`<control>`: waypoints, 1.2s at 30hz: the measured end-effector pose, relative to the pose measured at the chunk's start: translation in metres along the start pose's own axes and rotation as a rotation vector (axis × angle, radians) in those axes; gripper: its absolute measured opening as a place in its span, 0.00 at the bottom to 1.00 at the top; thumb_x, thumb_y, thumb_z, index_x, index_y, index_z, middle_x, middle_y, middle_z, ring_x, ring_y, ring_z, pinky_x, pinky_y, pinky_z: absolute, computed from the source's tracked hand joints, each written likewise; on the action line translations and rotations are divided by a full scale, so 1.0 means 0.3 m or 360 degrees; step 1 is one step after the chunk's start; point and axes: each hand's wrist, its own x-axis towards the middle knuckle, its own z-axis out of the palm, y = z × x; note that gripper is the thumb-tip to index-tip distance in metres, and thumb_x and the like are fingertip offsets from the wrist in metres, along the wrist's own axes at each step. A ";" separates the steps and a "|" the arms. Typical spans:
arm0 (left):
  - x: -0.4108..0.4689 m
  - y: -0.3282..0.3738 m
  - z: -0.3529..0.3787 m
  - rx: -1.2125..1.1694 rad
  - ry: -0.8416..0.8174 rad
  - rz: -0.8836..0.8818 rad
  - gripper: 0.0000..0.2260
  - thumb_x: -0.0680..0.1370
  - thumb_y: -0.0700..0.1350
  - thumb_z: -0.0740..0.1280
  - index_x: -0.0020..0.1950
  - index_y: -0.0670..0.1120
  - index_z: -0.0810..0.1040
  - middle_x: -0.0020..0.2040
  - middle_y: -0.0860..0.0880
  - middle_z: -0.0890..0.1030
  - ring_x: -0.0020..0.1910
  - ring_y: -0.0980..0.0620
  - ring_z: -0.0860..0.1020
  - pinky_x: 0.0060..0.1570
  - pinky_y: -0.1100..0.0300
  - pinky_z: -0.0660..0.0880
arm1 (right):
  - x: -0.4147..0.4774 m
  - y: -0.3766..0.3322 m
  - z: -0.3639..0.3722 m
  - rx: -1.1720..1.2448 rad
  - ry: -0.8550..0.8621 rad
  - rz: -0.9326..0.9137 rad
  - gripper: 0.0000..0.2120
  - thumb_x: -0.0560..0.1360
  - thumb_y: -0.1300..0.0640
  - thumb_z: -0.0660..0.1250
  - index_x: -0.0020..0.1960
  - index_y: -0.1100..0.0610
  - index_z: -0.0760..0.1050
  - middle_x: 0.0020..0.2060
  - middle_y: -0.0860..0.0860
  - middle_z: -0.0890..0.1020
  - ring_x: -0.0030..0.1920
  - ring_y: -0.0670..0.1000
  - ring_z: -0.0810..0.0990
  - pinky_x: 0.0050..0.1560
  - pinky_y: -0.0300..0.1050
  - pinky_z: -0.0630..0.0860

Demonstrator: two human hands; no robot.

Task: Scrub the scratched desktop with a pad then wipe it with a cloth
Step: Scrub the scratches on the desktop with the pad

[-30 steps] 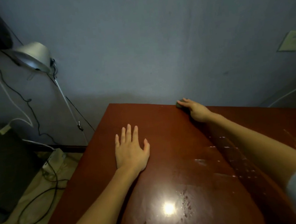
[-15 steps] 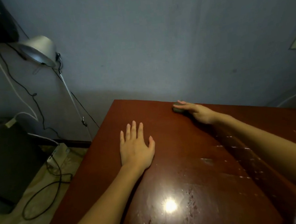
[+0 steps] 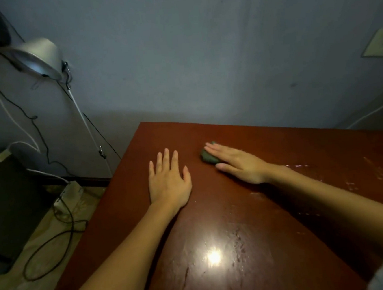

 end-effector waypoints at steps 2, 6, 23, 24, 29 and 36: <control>-0.002 0.000 0.000 0.0007 -0.0022 0.0006 0.26 0.82 0.55 0.46 0.79 0.49 0.47 0.79 0.48 0.45 0.78 0.50 0.43 0.76 0.51 0.42 | -0.016 0.084 -0.040 -0.0063 0.0016 0.0232 0.27 0.82 0.47 0.52 0.78 0.51 0.48 0.77 0.48 0.50 0.77 0.45 0.46 0.72 0.34 0.41; -0.003 -0.001 -0.002 0.0009 -0.0017 -0.0001 0.26 0.82 0.55 0.46 0.79 0.49 0.47 0.79 0.48 0.45 0.78 0.50 0.43 0.76 0.50 0.42 | 0.128 0.163 -0.049 -0.0126 -0.0002 0.0616 0.29 0.81 0.41 0.50 0.78 0.48 0.47 0.78 0.49 0.47 0.77 0.51 0.43 0.75 0.46 0.41; -0.051 -0.014 -0.025 -0.0317 0.0124 0.0089 0.26 0.79 0.34 0.53 0.77 0.48 0.59 0.78 0.47 0.55 0.78 0.50 0.51 0.76 0.57 0.46 | -0.101 -0.077 -0.008 0.0047 -0.0102 0.0264 0.24 0.83 0.45 0.46 0.77 0.48 0.49 0.77 0.45 0.48 0.76 0.45 0.44 0.76 0.43 0.42; -0.061 -0.017 -0.025 -0.0353 0.0133 0.0093 0.27 0.78 0.32 0.53 0.77 0.48 0.60 0.78 0.47 0.55 0.77 0.50 0.51 0.76 0.58 0.45 | -0.049 -0.056 -0.009 0.0033 -0.0089 0.0346 0.24 0.83 0.46 0.46 0.77 0.49 0.49 0.77 0.47 0.48 0.77 0.47 0.45 0.76 0.45 0.42; -0.131 -0.034 -0.036 -0.0474 0.0168 0.0112 0.29 0.78 0.29 0.51 0.78 0.46 0.58 0.78 0.48 0.57 0.77 0.53 0.52 0.75 0.60 0.46 | 0.085 -0.136 0.037 0.0011 -0.0070 0.0420 0.24 0.83 0.48 0.45 0.78 0.51 0.47 0.78 0.50 0.47 0.77 0.50 0.43 0.74 0.42 0.40; -0.211 -0.075 -0.044 -0.0448 0.0101 0.0129 0.28 0.79 0.31 0.51 0.78 0.47 0.55 0.78 0.50 0.55 0.77 0.51 0.52 0.75 0.60 0.49 | -0.273 -0.416 0.129 0.0073 -0.0093 -0.0222 0.23 0.83 0.49 0.47 0.77 0.48 0.48 0.77 0.44 0.47 0.76 0.41 0.41 0.70 0.29 0.34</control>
